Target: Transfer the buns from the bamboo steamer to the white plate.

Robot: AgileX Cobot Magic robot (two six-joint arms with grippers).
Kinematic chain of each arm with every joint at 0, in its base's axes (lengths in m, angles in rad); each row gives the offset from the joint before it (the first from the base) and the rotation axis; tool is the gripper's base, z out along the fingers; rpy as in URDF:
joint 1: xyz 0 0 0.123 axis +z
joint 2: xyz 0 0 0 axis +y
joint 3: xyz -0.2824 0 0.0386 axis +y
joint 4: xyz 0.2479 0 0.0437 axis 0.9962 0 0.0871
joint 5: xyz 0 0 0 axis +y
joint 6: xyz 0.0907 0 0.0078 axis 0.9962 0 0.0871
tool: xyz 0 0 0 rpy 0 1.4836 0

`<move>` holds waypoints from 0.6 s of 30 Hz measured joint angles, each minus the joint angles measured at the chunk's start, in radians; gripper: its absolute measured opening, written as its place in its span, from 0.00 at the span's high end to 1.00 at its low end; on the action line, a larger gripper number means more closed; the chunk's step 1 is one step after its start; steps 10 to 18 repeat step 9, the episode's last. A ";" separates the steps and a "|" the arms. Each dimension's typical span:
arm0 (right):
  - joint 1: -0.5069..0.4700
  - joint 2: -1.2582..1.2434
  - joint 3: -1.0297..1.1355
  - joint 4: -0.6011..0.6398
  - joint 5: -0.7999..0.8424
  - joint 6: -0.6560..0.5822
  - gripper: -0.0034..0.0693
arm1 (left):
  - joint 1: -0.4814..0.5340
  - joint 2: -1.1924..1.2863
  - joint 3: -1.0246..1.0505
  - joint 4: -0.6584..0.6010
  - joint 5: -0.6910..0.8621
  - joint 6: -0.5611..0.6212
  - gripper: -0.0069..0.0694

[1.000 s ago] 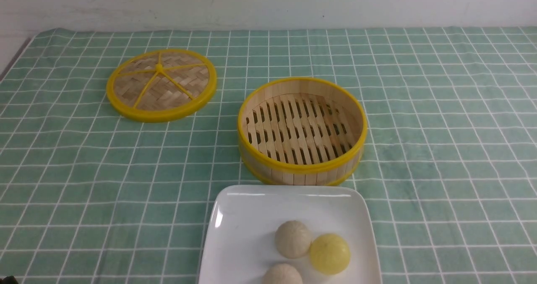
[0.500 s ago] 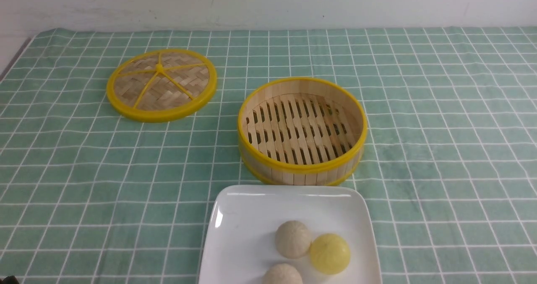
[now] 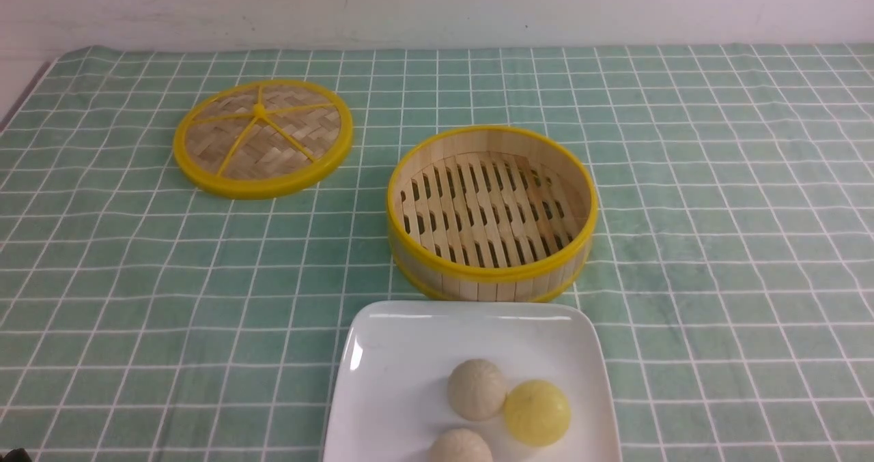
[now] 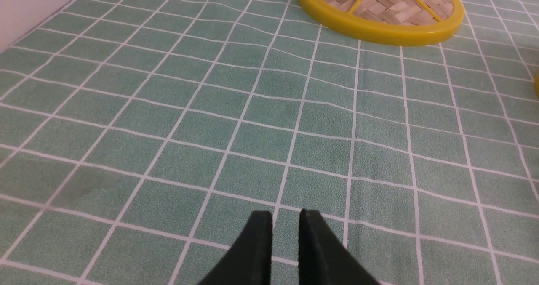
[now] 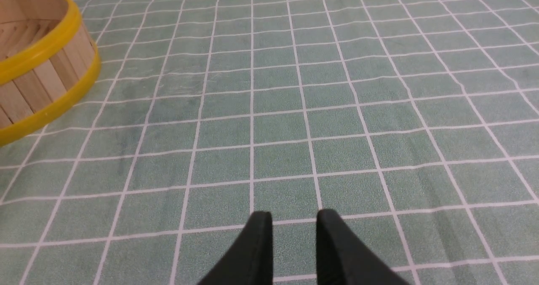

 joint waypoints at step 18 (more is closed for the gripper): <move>0.000 0.000 0.000 0.000 0.000 0.000 0.69 | 0.000 0.000 0.000 0.000 0.000 0.000 0.73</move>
